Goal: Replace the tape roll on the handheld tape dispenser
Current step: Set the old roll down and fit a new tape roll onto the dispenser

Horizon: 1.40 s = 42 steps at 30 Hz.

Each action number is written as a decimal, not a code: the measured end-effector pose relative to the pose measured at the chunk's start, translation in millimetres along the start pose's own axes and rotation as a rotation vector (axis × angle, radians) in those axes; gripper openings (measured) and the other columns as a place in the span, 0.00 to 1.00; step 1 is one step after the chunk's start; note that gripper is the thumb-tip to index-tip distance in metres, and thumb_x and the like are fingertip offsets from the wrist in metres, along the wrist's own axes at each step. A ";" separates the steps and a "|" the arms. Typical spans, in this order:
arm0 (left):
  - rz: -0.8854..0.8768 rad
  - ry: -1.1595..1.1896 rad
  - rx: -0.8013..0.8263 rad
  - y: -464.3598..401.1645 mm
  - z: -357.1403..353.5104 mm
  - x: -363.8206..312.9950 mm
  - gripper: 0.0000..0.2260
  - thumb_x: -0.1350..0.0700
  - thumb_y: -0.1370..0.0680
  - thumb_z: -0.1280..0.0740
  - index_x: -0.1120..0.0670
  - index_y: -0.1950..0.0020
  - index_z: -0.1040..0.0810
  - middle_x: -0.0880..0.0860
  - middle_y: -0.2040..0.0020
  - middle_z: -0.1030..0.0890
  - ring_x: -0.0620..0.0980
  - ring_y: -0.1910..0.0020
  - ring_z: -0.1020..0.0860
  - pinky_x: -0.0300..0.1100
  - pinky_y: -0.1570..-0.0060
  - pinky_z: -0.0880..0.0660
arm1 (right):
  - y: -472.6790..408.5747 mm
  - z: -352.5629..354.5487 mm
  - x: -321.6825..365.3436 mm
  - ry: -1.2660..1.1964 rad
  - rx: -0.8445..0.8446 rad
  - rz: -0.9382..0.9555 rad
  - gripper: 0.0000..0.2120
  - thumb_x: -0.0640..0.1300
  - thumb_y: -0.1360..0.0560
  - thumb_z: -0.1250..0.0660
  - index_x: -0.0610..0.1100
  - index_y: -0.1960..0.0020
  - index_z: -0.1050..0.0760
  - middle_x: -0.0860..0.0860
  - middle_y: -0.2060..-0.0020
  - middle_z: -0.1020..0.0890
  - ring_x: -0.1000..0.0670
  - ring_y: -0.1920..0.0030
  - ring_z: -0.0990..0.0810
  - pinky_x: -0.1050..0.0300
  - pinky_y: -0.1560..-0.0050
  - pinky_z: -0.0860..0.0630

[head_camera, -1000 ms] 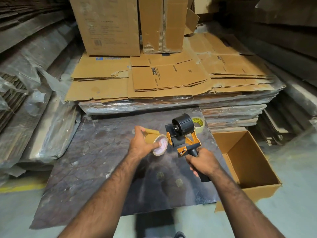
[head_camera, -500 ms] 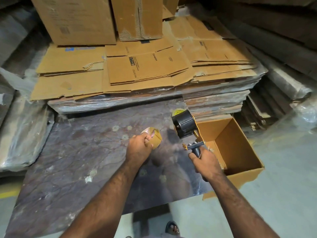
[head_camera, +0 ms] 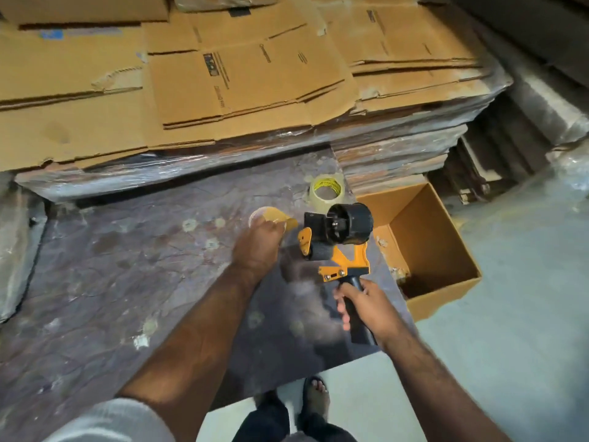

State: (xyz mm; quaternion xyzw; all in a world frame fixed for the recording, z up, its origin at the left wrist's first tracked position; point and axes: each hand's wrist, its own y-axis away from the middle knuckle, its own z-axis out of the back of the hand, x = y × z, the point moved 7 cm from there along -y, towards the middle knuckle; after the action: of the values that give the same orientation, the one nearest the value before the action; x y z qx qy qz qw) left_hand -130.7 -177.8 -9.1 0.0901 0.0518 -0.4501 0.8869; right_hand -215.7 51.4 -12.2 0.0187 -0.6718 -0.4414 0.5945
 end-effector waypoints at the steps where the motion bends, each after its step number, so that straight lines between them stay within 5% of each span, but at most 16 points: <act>1: -0.011 0.017 -0.017 -11.6 -4.5 3.9 0.20 0.63 0.25 0.34 0.55 0.32 0.25 0.58 0.40 0.20 0.62 0.32 0.29 0.59 0.46 0.21 | -1.1 -3.4 -0.2 -0.050 0.016 -0.021 0.11 0.36 0.22 0.38 0.36 0.61 0.24 0.41 0.71 0.24 0.44 0.78 0.29 0.51 0.72 0.27; 5: 0.015 0.074 -0.138 -58.2 -14.1 22.9 0.16 0.68 0.30 0.30 0.62 0.43 0.20 0.64 0.49 0.18 0.66 0.44 0.22 0.59 0.57 0.19 | -7.0 -6.7 -7.7 -0.148 0.019 -0.080 0.13 0.36 0.22 0.38 0.37 0.64 0.24 0.38 0.71 0.24 0.42 0.77 0.29 0.52 0.73 0.27; 9: 0.037 0.142 -0.089 -87.3 -39.2 30.6 0.19 0.69 0.26 0.36 0.62 0.35 0.24 0.65 0.38 0.23 0.65 0.36 0.27 0.59 0.44 0.22 | -8.6 -9.1 -17.2 -0.183 0.000 -0.112 0.11 0.36 0.23 0.37 0.35 0.63 0.23 0.38 0.70 0.25 0.42 0.76 0.29 0.52 0.72 0.27; 15: -0.001 0.245 -0.106 -85.1 -48.8 35.7 0.22 0.71 0.33 0.33 0.67 0.38 0.24 0.66 0.42 0.20 0.66 0.40 0.24 0.57 0.40 0.23 | -9.7 -21.6 -12.8 -0.243 0.021 -0.120 0.08 0.39 0.26 0.34 0.36 0.62 0.24 0.38 0.69 0.25 0.42 0.75 0.30 0.52 0.71 0.27; 19: -0.016 0.352 -0.132 -60.0 -31.5 32.5 0.24 0.65 0.30 0.30 0.63 0.33 0.25 0.63 0.35 0.22 0.64 0.36 0.26 0.54 0.33 0.29 | -4.5 -31.6 -0.5 -0.366 0.067 -0.128 0.07 0.41 0.32 0.33 0.36 0.62 0.24 0.41 0.71 0.27 0.45 0.78 0.30 0.56 0.76 0.28; 28: -0.048 0.676 -0.157 -29.0 -4.9 0.4 0.10 0.57 0.28 0.32 0.58 0.47 0.20 0.55 0.51 0.16 0.56 0.55 0.18 0.47 0.50 0.20 | 8.3 -22.3 -2.7 -0.627 0.143 -0.159 0.06 0.41 0.30 0.34 0.40 0.64 0.25 0.45 0.72 0.29 0.50 0.78 0.31 0.57 0.77 0.29; 32: -0.004 0.743 -0.269 -50.8 11.7 -21.2 0.02 0.62 0.26 0.31 0.57 0.55 0.20 0.53 0.59 0.16 0.48 0.64 0.21 0.31 0.61 0.26 | 1.0 -5.0 -7.1 -0.688 0.162 -0.206 0.07 0.41 0.28 0.36 0.40 0.63 0.25 0.47 0.73 0.29 0.51 0.79 0.31 0.58 0.78 0.29; 34: 0.083 0.757 -0.281 -66.4 7.0 -29.2 0.03 0.63 0.26 0.31 0.57 0.56 0.20 0.53 0.60 0.17 0.48 0.65 0.22 0.38 0.62 0.25 | -7.9 5.4 -8.5 -0.697 0.171 -0.227 0.08 0.41 0.27 0.37 0.40 0.64 0.25 0.47 0.73 0.29 0.51 0.79 0.31 0.58 0.79 0.29; 38: 0.311 0.770 -0.178 -94.9 -18.4 -40.3 0.10 0.64 0.27 0.33 0.58 0.46 0.19 0.57 0.52 0.16 0.56 0.54 0.19 0.44 0.52 0.21 | -26.1 28.7 -7.0 -0.670 0.230 -0.275 0.08 0.40 0.27 0.38 0.39 0.64 0.25 0.46 0.73 0.29 0.50 0.79 0.31 0.58 0.79 0.29; 42: 0.341 0.502 -0.199 -114.5 -24.9 -56.8 0.12 0.62 0.27 0.32 0.57 0.43 0.22 0.60 0.42 0.23 0.60 0.43 0.24 0.51 0.43 0.25 | -43.7 54.5 0.5 -0.586 0.273 -0.295 0.09 0.39 0.27 0.39 0.38 0.64 0.25 0.45 0.73 0.29 0.50 0.79 0.31 0.56 0.79 0.29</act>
State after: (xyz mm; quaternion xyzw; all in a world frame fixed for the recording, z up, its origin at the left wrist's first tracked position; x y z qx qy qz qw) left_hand -256.9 -194.1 -36.6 0.1188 0.2970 -0.2516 0.9134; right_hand -282.1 55.6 -33.4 0.0673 -0.8567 -0.4153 0.2984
